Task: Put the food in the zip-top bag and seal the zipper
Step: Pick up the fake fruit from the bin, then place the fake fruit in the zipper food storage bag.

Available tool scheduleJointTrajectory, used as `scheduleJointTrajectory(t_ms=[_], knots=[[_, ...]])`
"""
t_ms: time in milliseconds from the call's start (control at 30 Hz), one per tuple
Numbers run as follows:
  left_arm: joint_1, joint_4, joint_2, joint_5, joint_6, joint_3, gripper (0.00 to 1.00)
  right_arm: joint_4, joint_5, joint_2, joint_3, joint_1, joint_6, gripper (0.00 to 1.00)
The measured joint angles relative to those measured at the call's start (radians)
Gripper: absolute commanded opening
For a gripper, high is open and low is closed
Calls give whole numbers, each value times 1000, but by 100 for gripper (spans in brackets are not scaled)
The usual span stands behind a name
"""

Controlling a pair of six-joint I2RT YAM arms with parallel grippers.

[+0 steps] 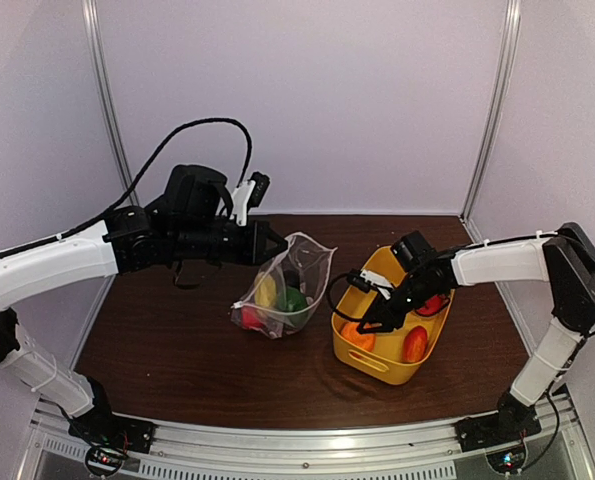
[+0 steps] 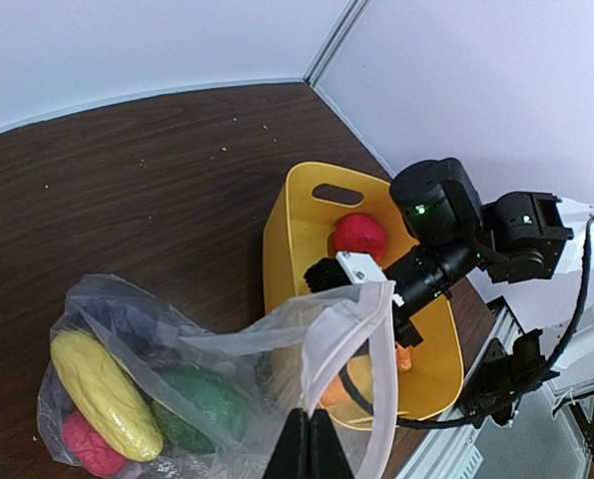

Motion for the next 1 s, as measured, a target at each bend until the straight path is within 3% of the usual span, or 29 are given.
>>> scheduleJointTrajectory(t_ms=[267, 533, 667, 1000], knots=[[0, 0, 0, 0, 0, 0, 0, -19, 3, -60, -3, -58, -25, 26], [0, 0, 0, 0, 0, 0, 0, -50, 5, -101, -14, -79, -50, 25], [0, -2, 2, 0, 1, 4, 0, -123, 30, -196, 0, -102, -87, 27], [0, -5, 44, 5, 4, 53, 0, -188, -10, -411, 277, -100, -58, 29]])
